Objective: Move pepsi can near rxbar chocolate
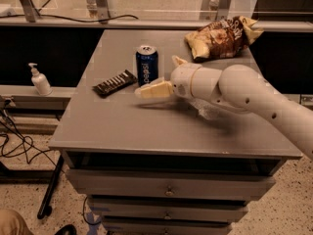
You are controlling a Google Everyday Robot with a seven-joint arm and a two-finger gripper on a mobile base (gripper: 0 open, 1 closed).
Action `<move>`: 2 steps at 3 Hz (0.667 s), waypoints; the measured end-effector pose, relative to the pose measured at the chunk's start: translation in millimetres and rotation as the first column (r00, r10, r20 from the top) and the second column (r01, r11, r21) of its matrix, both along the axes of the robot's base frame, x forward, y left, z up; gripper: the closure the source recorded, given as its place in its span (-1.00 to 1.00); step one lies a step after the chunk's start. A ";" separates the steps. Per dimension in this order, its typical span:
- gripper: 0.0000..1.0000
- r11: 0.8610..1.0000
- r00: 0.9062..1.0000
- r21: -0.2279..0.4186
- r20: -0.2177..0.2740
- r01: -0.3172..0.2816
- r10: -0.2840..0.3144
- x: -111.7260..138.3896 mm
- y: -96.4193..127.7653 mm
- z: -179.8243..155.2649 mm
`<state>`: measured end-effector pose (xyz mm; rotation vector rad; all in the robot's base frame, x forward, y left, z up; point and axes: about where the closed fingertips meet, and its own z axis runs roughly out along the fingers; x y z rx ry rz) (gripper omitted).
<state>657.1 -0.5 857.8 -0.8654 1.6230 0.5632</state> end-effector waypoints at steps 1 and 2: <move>-1.00 0.998 0.998 -0.037 0.029 0.060 -0.059 -11.2 -45.1 27.0; -1.00 0.982 0.979 -0.077 0.123 0.175 -0.164 -28.4 -117.6 94.8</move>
Offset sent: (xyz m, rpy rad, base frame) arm -0.0558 -0.2295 0.1928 -0.1573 -0.2425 -0.3439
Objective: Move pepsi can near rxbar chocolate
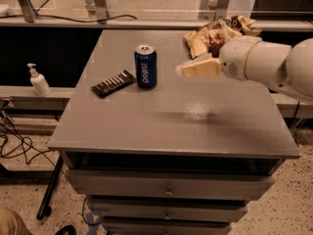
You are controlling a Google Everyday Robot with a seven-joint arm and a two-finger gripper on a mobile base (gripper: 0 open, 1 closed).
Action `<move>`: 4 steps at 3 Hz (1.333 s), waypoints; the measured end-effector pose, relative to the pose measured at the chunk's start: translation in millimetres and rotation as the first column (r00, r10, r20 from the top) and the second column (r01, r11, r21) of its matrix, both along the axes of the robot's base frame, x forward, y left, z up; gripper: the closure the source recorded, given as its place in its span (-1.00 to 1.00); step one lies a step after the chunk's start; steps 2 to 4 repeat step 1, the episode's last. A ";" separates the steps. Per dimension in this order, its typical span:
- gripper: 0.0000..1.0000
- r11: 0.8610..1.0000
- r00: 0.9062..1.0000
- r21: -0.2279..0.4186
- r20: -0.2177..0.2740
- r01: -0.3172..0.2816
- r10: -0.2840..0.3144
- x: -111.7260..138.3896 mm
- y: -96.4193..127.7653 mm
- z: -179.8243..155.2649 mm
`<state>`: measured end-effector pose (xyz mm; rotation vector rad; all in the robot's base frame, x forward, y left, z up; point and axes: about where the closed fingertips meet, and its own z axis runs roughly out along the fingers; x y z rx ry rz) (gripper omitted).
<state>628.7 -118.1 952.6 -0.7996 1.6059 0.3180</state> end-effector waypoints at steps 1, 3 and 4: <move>-1.00 0.981 0.979 -0.049 0.089 0.189 -0.184 -33.5 -79.2 77.8; -1.00 0.981 0.979 -0.049 0.089 0.189 -0.184 -33.5 -79.2 77.8; -1.00 0.981 0.979 -0.049 0.089 0.189 -0.184 -33.5 -79.2 77.8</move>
Offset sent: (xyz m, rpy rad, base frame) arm 0.0000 0.0000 0.0000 0.0000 0.0000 0.0000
